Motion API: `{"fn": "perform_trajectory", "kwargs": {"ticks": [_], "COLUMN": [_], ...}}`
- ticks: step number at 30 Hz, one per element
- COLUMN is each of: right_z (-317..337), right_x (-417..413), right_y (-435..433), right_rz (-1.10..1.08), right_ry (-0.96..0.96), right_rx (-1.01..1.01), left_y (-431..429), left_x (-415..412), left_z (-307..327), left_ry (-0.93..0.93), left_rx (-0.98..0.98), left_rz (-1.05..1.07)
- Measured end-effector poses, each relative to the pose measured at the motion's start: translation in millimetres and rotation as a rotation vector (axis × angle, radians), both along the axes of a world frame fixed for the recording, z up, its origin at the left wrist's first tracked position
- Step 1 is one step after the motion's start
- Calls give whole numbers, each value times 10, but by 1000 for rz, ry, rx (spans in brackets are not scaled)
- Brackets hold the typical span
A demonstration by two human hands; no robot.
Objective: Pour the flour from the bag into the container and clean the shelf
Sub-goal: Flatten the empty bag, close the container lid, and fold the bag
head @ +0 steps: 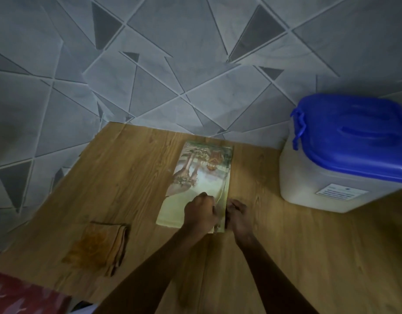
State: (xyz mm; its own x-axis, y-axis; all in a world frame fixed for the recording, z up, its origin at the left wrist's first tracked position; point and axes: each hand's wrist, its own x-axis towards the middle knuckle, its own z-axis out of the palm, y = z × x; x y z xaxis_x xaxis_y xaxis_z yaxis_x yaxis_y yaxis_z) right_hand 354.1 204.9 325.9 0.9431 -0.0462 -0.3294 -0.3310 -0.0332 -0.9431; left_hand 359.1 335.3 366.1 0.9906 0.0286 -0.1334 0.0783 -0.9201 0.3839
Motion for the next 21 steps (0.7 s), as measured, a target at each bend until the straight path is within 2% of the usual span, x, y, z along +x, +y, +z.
{"fn": "perform_trajectory", "kwargs": {"ticks": [6, 8, 11, 13, 16, 21], "right_z": [-12, 38, 24, -6, -13, -30], "right_x": [325, 375, 421, 421, 441, 398], "right_y": [52, 63, 113, 138, 174, 128], "right_rz": [-38, -28, -38, -42, -35, -13], "right_ry": [45, 48, 81, 94, 132, 64], "right_rx": [-166, -209, -281, -355, -412, -344], "left_y": [53, 224, 586, 820, 1067, 1227], "left_x": [-1, 37, 99, 109, 133, 137], "left_z": [-111, -110, -134, -165, -178, -173], "left_ry": [-48, -105, -165, -128, -23, 103], "left_rx": [-85, -130, -63, -36, -165, -424], "left_rz": [9, 60, 214, 349, 485, 483]}}
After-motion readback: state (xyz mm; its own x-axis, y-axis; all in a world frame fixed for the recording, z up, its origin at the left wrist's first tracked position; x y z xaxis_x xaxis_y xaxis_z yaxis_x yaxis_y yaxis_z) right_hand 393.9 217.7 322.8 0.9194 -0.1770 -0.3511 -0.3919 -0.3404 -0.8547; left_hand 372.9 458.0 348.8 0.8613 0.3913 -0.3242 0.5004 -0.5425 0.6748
